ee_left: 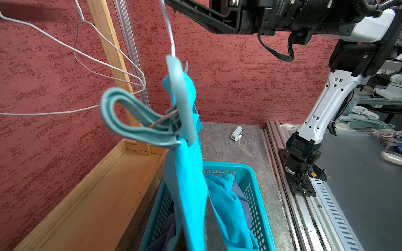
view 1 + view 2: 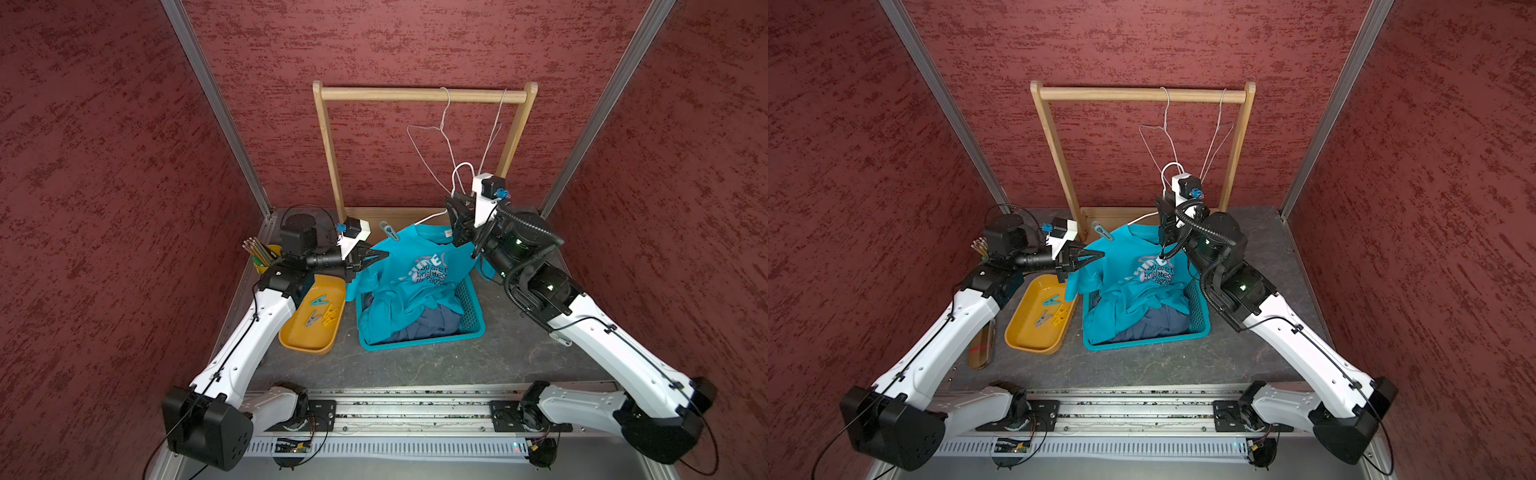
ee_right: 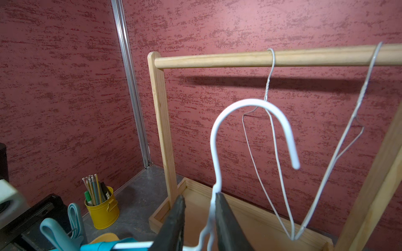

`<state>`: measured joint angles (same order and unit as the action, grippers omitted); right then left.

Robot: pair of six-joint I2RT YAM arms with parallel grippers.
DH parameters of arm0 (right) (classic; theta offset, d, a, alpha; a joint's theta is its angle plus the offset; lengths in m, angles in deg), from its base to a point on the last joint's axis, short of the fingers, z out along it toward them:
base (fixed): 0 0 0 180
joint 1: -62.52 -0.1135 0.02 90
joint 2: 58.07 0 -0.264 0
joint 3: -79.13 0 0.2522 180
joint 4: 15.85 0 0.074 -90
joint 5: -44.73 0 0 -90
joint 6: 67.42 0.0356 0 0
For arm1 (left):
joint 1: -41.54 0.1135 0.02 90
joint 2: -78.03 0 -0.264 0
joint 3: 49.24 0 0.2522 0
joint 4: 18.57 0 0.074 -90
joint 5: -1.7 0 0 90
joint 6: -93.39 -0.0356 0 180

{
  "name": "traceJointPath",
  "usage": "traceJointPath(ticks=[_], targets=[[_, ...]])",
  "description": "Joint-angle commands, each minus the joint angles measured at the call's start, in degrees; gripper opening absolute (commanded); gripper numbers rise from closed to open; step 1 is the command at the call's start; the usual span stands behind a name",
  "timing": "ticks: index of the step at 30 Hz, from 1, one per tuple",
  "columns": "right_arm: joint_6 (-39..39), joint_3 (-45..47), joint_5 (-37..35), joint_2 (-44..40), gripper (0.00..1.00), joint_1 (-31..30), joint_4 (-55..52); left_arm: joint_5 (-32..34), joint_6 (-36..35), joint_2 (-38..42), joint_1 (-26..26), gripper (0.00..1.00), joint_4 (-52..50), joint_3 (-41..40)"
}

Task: Remove the clothespins securing t-shirts to the hanger
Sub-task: Pick up the hanger from the clothes rail.

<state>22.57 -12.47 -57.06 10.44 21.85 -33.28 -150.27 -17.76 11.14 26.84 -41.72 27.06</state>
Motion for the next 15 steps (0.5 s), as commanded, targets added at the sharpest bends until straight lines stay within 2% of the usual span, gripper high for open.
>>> traceJointPath(ticks=[1,2,5,10,12,15], targets=[[1.54,-2.73,-0.02,1.59,0.22,0.32,-4.44,-1.22,-1.68,1.38,-0.06,0.00,2.80,-0.23],[1.75,-3.40,-0.60,2.00,0.23,0.36,-5.50,-1.30,-1.95,1.58,-0.05,0.00,2.71,-0.23],[2.36,-3.88,-2.16,2.17,0.36,0.54,-6.51,-1.52,-2.88,1.98,0.01,0.00,1.84,-0.06],[2.40,-4.46,-0.16,2.11,0.38,1.79,-7.44,-2.40,-3.28,2.69,-0.06,0.00,1.22,-0.05],[2.39,-5.00,2.03,2.33,0.33,2.23,-8.05,-2.45,-3.37,2.88,-0.06,0.00,1.08,-0.14],[2.29,-5.10,4.78,2.59,0.18,2.42,-8.13,-2.20,-3.46,2.91,-0.06,0.00,0.81,-0.31]])
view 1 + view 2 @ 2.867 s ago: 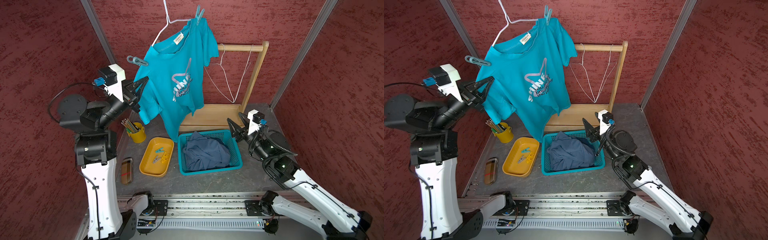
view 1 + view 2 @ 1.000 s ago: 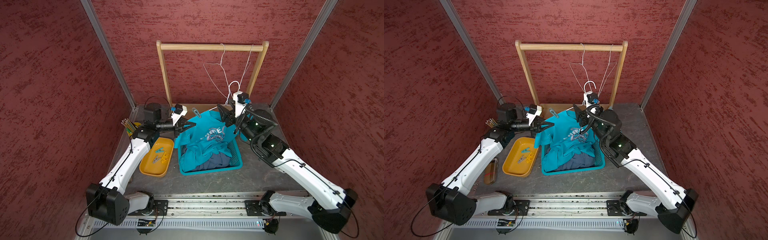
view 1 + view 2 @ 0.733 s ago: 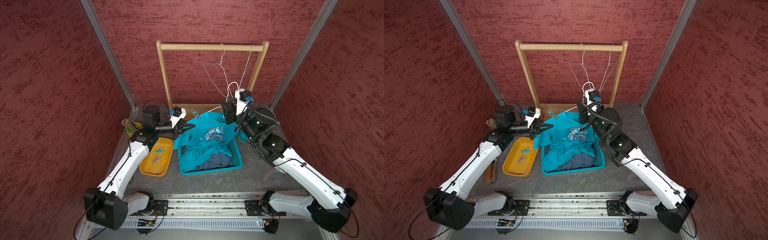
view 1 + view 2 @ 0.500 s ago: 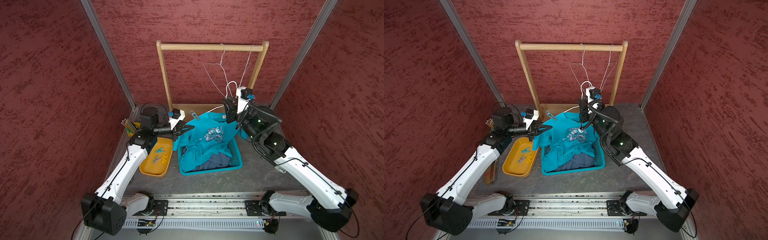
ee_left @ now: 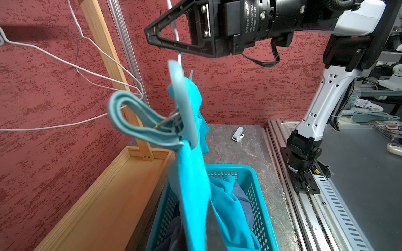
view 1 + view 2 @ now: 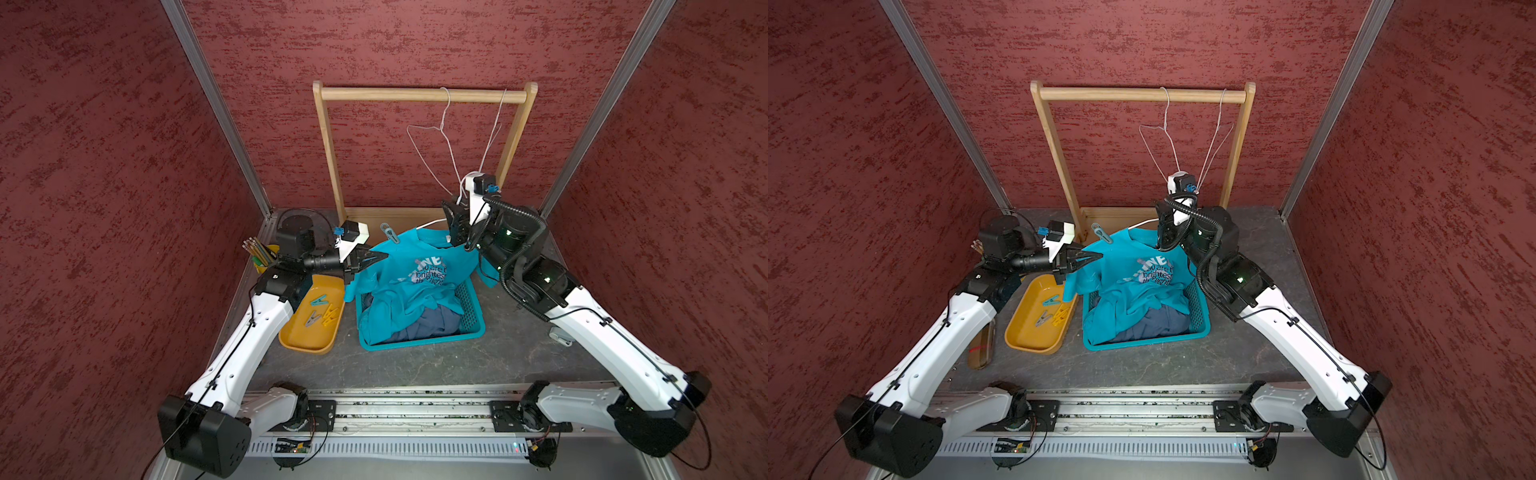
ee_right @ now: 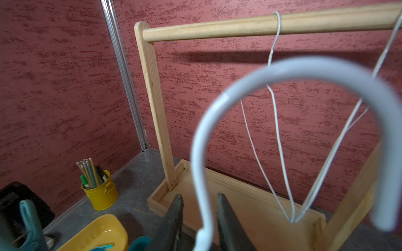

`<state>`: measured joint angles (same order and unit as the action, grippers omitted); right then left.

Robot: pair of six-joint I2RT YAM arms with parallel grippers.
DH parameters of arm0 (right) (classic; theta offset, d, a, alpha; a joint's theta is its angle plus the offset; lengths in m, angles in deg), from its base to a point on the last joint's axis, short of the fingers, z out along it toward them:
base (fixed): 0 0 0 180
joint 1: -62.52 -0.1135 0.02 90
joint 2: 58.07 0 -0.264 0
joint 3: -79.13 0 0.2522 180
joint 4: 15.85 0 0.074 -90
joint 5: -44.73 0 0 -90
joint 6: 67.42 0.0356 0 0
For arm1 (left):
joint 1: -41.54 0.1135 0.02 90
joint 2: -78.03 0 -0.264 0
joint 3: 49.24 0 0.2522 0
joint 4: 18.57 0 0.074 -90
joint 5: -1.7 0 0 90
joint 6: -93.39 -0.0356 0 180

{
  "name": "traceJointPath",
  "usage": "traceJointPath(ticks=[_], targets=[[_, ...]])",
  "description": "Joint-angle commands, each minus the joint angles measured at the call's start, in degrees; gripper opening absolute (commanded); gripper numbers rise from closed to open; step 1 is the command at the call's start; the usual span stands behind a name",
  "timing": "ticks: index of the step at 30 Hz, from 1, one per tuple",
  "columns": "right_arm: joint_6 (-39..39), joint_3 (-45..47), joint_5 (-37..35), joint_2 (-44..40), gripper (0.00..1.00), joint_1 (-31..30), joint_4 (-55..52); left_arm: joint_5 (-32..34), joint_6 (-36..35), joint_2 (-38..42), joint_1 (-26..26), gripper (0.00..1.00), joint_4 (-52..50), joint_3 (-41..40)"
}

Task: Remove the clothespins securing t-shirts to the hanger
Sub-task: Pick up the hanger from the clothes rail.

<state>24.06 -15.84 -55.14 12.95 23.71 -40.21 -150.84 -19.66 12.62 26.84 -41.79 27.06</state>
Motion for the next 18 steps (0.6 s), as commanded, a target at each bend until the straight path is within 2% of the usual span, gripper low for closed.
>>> traceJointPath(ticks=[1,3,7,9,12,14,15,18], targets=[[0.56,-1.57,4.05,-0.05,0.11,0.57,-0.66,-1.47,-1.69,1.42,0.02,0.00,0.66,-0.32],[0.14,-0.86,6.53,-0.51,0.00,0.53,0.92,-0.98,-1.75,1.29,0.00,0.00,0.27,-0.45],[-1.45,0.98,9.08,-2.22,0.00,0.57,4.34,-0.74,-1.97,1.08,-0.15,0.00,-0.80,-0.40],[-2.46,1.31,8.13,-2.68,0.00,0.57,4.78,-0.11,-1.76,1.23,-0.15,0.04,-1.06,-0.40],[-2.98,1.40,6.30,-2.78,0.00,0.57,4.70,1.66,-1.58,1.48,0.00,0.22,-2.79,-0.06],[-2.95,1.92,6.18,-2.65,0.00,0.57,5.08,3.38,-1.62,1.43,0.17,0.46,-5.35,0.67],[-2.86,2.24,6.11,-2.60,0.00,0.57,5.27,3.68,-1.51,1.41,0.55,0.53,-6.62,1.12],[-2.48,3.57,5.84,-2.65,0.00,0.49,6.15,2.08,1.96,1.66,3.44,0.67,-8.27,1.82]])
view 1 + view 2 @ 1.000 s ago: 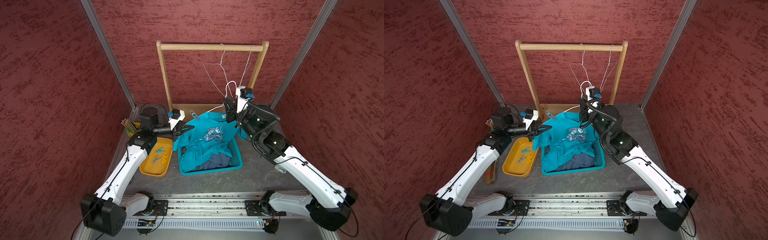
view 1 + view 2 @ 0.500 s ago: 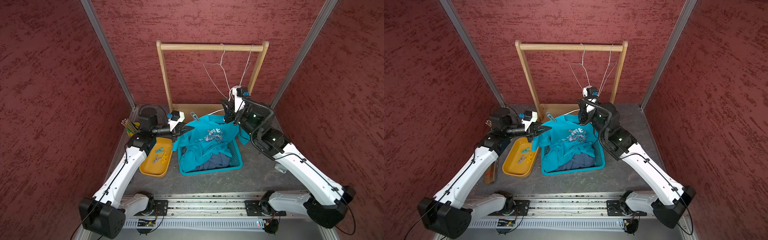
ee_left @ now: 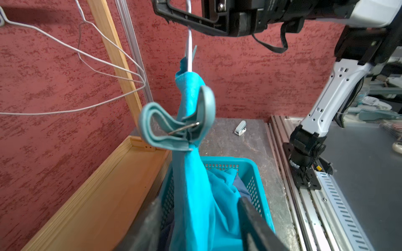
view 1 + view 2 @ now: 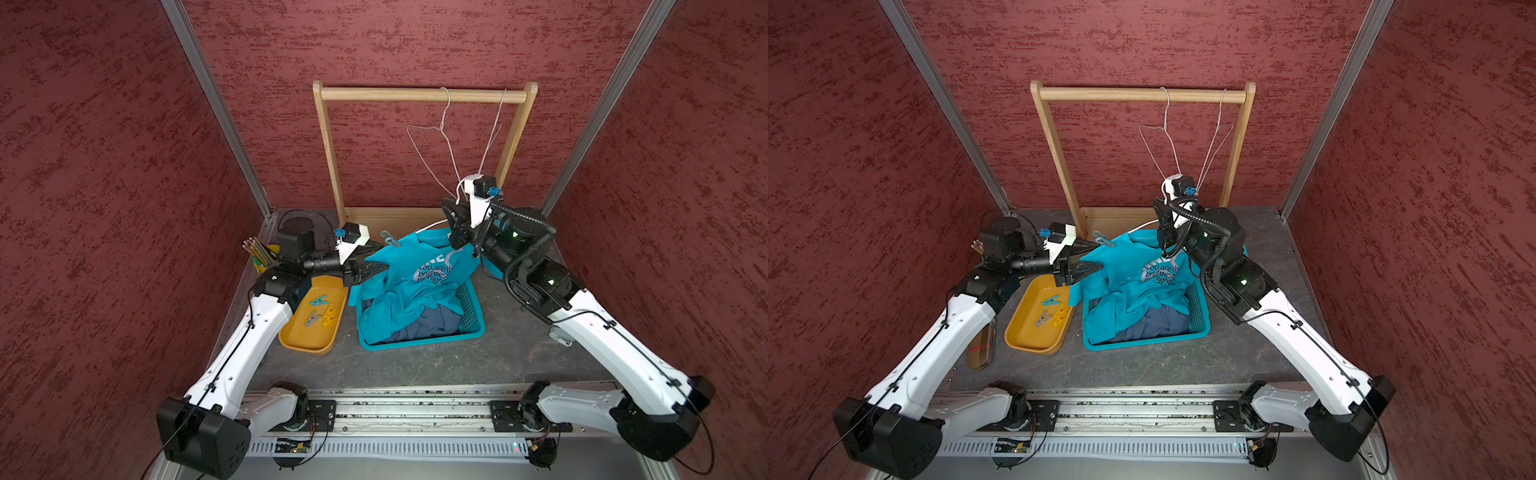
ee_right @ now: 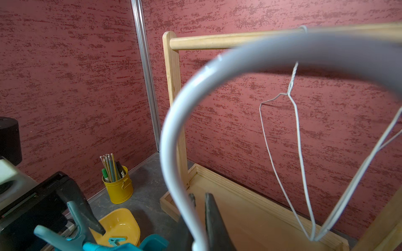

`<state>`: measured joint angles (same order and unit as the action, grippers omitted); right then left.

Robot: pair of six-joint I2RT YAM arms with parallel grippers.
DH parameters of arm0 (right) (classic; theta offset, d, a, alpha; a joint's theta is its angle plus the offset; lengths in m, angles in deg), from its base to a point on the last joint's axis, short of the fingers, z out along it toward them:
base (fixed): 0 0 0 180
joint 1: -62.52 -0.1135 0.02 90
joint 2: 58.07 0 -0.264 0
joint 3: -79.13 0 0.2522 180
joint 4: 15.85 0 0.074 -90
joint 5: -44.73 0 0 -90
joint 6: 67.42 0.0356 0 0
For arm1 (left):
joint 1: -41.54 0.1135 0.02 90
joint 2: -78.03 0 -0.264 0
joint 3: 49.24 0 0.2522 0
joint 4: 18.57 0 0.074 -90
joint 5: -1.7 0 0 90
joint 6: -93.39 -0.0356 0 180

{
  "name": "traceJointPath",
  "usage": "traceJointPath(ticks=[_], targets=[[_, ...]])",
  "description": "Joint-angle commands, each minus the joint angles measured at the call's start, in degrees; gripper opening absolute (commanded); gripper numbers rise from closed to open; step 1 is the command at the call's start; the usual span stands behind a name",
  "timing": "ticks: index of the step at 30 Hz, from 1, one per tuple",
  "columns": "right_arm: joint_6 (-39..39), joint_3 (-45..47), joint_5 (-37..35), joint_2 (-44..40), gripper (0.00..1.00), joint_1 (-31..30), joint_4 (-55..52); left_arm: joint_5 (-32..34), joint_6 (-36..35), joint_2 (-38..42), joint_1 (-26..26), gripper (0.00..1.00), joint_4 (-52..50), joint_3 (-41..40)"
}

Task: Remove the clothespins securing t-shirts to the hanger
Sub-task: Pick up the hanger from the clothes rail, then remove the clothespin from the hanger.

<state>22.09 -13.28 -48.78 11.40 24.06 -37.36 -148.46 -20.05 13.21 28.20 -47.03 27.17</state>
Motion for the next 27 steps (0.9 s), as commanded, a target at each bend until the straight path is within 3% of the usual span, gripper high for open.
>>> traceJointPath(ticks=[1,6,11,17,27], targets=[[-0.35,1.44,-0.62,-1.18,0.00,0.14,3.65,-1.80,4.48,1.47,3.55,0.70,-2.02,1.45],[0.38,2.86,-0.29,-1.20,0.00,0.14,5.26,-4.31,13.45,4.35,6.79,0.74,3.92,-0.68],[0.35,3.34,0.17,-0.75,0.00,0.14,6.29,-3.16,18.40,3.26,3.14,0.74,6.52,0.48],[0.06,3.77,0.18,-1.00,0.00,0.14,6.55,3.46,23.17,-0.97,-3.72,0.74,8.04,2.20],[-0.98,4.64,-0.83,-2.32,0.00,0.14,5.71,7.14,28.02,-3.11,-4.76,0.67,13.24,2.27]])
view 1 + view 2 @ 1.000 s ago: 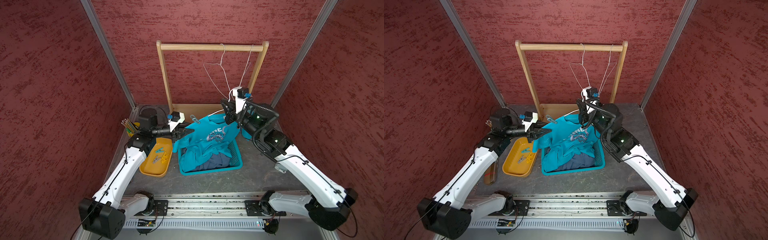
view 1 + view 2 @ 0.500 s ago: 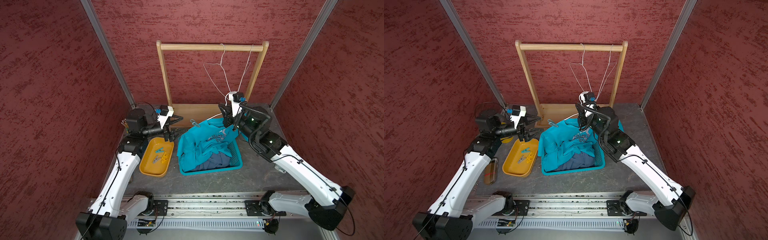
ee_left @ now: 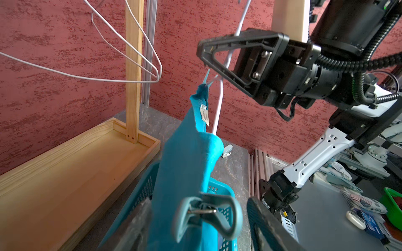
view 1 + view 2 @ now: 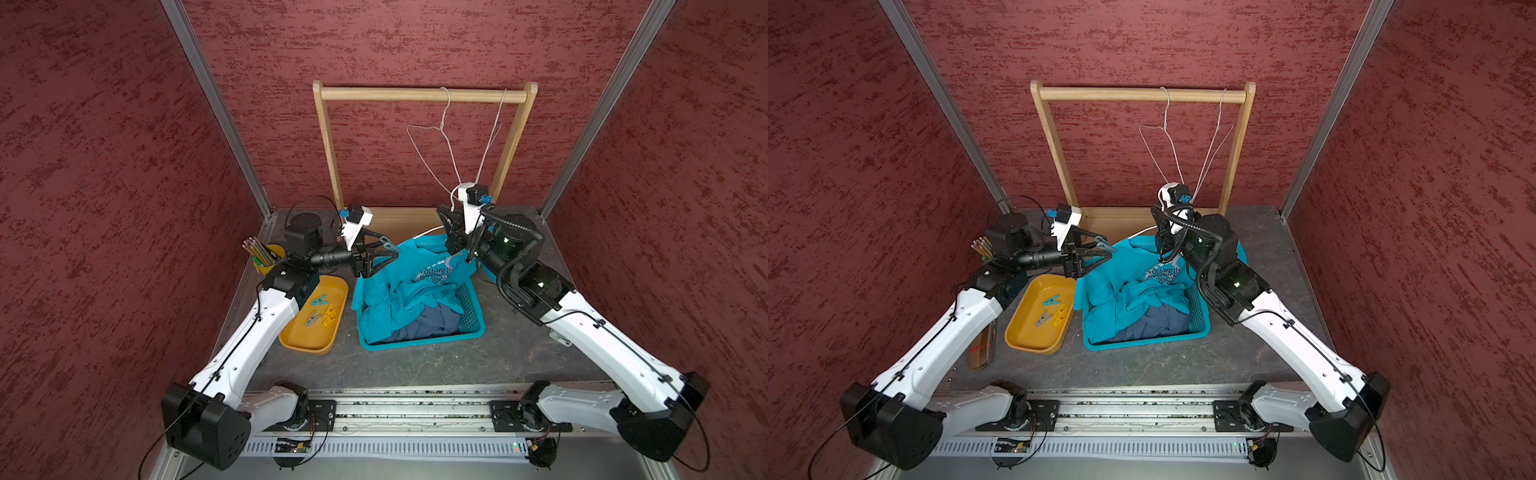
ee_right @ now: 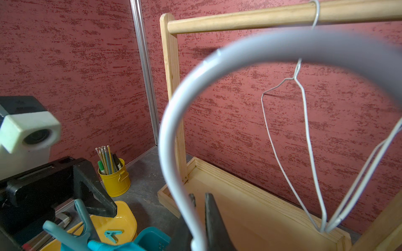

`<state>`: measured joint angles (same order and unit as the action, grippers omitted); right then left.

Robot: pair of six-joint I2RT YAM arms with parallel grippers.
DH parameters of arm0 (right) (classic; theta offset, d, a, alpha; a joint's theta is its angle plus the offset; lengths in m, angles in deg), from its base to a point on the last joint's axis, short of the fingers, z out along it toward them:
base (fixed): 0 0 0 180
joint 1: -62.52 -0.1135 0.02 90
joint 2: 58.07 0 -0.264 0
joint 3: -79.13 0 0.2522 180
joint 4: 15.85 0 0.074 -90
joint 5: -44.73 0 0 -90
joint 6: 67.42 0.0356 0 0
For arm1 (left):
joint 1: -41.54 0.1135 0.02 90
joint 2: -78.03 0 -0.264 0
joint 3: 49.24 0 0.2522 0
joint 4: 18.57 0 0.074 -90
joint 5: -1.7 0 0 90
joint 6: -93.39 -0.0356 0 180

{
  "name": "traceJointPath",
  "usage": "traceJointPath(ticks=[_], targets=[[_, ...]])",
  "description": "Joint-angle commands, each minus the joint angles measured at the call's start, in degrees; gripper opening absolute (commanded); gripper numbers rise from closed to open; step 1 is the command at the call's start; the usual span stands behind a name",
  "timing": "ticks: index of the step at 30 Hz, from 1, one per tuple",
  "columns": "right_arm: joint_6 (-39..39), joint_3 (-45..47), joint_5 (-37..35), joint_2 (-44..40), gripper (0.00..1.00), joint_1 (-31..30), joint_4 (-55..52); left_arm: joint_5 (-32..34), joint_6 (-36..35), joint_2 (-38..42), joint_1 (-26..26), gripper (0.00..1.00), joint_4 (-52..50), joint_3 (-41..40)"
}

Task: Remove the clothespins securing t-shirts to the hanger
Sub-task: Remove the clothespin from the hanger.

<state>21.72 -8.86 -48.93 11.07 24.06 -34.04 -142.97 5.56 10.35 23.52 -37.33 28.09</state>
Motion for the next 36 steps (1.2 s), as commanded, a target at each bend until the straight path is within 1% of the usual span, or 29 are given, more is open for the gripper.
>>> traceJointPath(ticks=[1,6,10,12,18,22,25,27,29,36], targets=[[-0.65,0.36,-0.72,-2.00,0.00,0.15,2.34,1.60,2.80,-0.41,-0.07,0.65,4.00,1.35],[-0.85,0.47,-0.78,-1.78,0.00,0.16,2.40,0.51,4.24,-1.87,-0.07,0.49,4.77,2.38],[-1.10,0.41,-0.73,-1.48,0.00,0.14,2.63,-0.13,4.42,-2.20,-0.08,0.43,4.31,2.70],[-1.25,0.43,-0.69,-1.34,0.00,0.14,2.59,-0.27,4.40,-2.11,-0.07,0.38,4.27,2.61],[-1.34,0.50,-0.82,-1.12,0.00,0.16,2.93,-1.09,4.14,-1.50,-0.08,0.15,3.64,2.81],[-1.35,0.68,-1.07,-1.12,0.00,0.14,2.87,-0.92,3.80,-0.62,0.05,0.07,3.60,2.61],[-1.40,0.68,-1.12,-0.95,0.00,0.14,2.72,-0.87,3.80,-0.02,0.33,0.03,3.57,2.61],[-1.40,0.71,-1.30,-0.86,0.00,0.14,2.66,-0.85,3.80,0.47,0.81,0.03,3.41,2.61],[-1.45,0.68,-1.50,-0.77,0.00,0.17,2.58,-0.76,3.72,1.04,1.43,0.00,3.20,2.57],[-1.33,0.68,-1.57,-0.37,0.00,0.14,2.58,-0.49,3.54,2.81,3.52,0.00,0.82,2.42]])
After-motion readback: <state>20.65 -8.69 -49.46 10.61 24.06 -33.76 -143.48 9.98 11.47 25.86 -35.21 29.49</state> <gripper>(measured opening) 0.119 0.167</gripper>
